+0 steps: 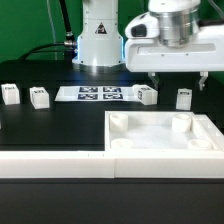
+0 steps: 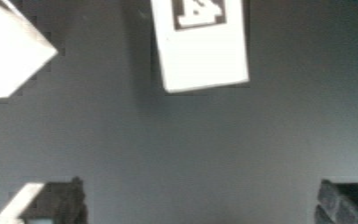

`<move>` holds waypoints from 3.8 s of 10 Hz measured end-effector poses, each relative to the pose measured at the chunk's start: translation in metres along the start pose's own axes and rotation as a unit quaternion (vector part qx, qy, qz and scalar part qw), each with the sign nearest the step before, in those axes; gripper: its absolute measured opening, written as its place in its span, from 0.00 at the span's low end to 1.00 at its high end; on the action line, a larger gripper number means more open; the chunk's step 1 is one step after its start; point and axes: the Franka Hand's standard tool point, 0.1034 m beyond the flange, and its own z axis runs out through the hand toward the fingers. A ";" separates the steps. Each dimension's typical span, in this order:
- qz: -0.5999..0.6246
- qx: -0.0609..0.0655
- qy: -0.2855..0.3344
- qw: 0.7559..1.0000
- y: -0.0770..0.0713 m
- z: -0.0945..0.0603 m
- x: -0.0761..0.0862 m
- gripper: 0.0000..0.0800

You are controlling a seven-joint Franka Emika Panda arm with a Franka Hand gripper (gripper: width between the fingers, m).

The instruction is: Assemble square table

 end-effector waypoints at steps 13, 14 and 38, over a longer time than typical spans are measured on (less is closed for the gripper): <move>-0.055 -0.046 -0.315 0.947 -0.009 0.025 -0.022 0.81; -0.056 -0.050 -0.319 0.945 -0.013 0.030 -0.027 0.81; -0.092 -0.019 -0.200 0.975 -0.003 -0.037 0.008 0.36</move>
Offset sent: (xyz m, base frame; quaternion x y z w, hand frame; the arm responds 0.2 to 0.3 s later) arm 0.0168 0.0354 0.0073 -0.0481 -0.1672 -0.1676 0.9704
